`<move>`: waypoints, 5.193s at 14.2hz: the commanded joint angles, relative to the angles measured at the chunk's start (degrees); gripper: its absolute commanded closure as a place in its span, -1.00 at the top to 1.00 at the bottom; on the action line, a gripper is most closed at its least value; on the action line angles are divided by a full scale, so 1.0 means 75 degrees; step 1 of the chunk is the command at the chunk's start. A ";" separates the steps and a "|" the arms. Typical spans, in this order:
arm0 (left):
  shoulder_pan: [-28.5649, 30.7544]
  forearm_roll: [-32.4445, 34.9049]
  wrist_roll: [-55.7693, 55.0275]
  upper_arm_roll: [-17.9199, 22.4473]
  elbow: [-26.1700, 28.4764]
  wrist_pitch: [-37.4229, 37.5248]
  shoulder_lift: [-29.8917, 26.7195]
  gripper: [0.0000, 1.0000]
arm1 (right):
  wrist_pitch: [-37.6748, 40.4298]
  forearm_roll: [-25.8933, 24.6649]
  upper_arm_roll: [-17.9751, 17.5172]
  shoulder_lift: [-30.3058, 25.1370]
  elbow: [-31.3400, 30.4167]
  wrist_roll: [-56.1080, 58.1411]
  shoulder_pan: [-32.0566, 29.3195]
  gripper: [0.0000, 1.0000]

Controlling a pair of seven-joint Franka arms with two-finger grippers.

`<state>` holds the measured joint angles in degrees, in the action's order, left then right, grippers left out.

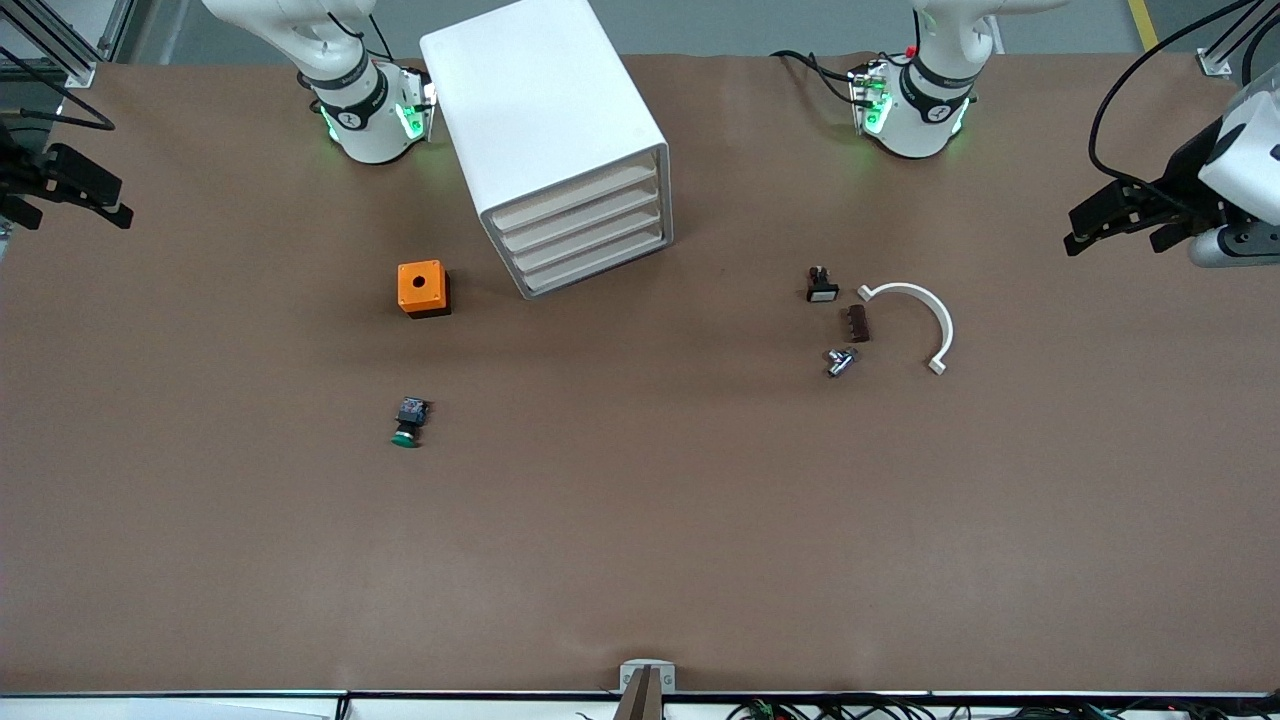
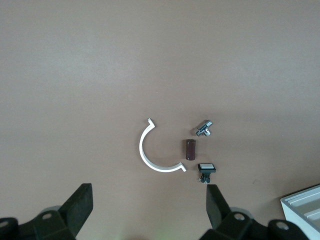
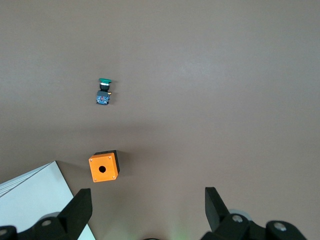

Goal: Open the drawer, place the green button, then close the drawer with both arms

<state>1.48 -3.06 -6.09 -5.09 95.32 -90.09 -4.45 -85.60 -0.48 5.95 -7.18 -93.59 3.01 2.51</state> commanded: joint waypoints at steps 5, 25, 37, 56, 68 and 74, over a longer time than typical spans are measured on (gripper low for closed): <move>0.0025 0.0150 -0.0043 0.0058 -0.0229 0.0164 0.0241 1.00 | -0.0001 0.0064 0.0003 -0.0015 0.0091 -0.0074 -0.0018 1.00; -0.1590 0.0818 -0.4434 -0.0012 -0.0451 -0.0692 0.4284 1.00 | -0.0669 -0.0053 -0.0009 0.2282 0.0619 -0.0061 -0.0088 1.00; -0.3443 -0.2333 -1.0479 -0.0012 -0.2278 -0.0012 0.5760 1.00 | -0.2882 0.0884 -0.0044 0.2258 -0.1431 -0.2320 0.0625 1.00; -0.4123 -0.6411 -1.4562 -0.0387 -0.2667 0.0691 0.7941 0.18 | -0.7898 0.0861 -0.0044 0.3921 -0.3389 -0.5206 0.1998 1.00; -0.4732 -0.6706 -1.5114 -0.0399 -0.2538 0.0714 0.8305 0.04 | -0.8591 0.0814 -0.0056 0.5047 -0.3131 -0.4690 0.2232 1.00; -0.5025 -0.6694 -1.5114 -0.0575 -0.2409 0.0937 0.8386 -0.21 | -0.8474 0.0814 -0.0056 0.5047 -0.3178 -0.4667 0.2338 0.98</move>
<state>-35.40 -52.17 -118.40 -9.13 77.52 -84.23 57.66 -149.80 5.50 5.27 30.53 -117.87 -32.62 19.66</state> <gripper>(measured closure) 0.564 0.000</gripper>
